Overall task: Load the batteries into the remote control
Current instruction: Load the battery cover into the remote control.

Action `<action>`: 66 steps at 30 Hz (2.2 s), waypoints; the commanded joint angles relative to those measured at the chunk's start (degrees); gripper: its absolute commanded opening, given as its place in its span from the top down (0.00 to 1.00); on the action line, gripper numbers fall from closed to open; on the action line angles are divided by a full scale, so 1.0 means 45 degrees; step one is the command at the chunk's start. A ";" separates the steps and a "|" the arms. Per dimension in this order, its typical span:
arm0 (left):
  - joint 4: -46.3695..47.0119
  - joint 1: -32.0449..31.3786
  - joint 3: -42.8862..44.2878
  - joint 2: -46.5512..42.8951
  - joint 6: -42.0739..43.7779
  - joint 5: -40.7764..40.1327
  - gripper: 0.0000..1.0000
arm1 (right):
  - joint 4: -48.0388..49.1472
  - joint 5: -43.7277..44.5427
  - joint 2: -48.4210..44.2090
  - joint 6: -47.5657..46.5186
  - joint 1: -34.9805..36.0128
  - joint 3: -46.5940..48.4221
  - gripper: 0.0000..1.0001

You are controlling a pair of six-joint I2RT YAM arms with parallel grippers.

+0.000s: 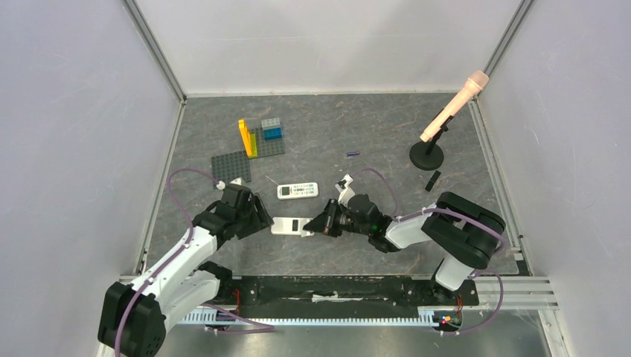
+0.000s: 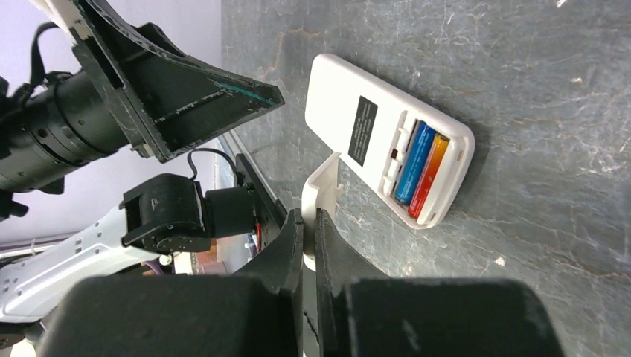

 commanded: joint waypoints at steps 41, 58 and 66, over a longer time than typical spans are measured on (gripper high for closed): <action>0.1880 0.0380 -0.0489 0.1504 -0.0150 0.1557 0.31 | 0.2202 -0.1108 0.2313 0.0696 -0.1175 0.0188 1.00; 0.2565 0.0377 -0.0734 0.2122 -0.0223 0.1740 0.35 | -0.0776 -0.1649 0.2065 0.0795 -0.1310 0.0581 0.94; 0.2794 0.0372 -0.0855 0.2554 -0.0204 0.1733 0.41 | -0.2822 -0.1377 0.1855 0.0086 -0.1390 0.1195 0.88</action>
